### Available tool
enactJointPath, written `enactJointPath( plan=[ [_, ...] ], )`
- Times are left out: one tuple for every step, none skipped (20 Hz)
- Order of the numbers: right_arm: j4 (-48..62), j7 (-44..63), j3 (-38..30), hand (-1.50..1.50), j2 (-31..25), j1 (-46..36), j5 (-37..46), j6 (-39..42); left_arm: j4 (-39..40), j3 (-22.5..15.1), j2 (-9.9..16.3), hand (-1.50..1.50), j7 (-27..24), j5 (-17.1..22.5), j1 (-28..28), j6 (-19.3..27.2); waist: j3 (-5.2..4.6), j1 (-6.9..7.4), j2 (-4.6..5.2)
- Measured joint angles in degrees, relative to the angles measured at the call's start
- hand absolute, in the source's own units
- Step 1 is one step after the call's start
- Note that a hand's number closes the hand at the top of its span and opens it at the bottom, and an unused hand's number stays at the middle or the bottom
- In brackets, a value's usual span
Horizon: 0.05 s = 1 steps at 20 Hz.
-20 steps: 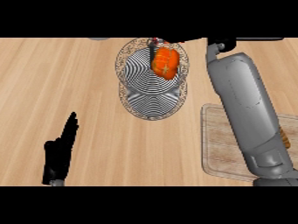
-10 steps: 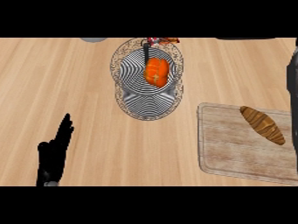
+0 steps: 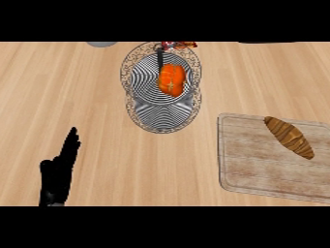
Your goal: Pick the squash from the cutting board and place it in the tiered basket
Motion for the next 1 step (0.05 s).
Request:
enactJointPath(
  plan=[
    [0.55,-0.94,-2.25,-1.50,-1.40,1.72,-2.49,2.65,0.07,-0.23,-0.29,0.00,0.06,-0.39,-0.10,0.37,0.00,0.02,0.03]
  ],
)
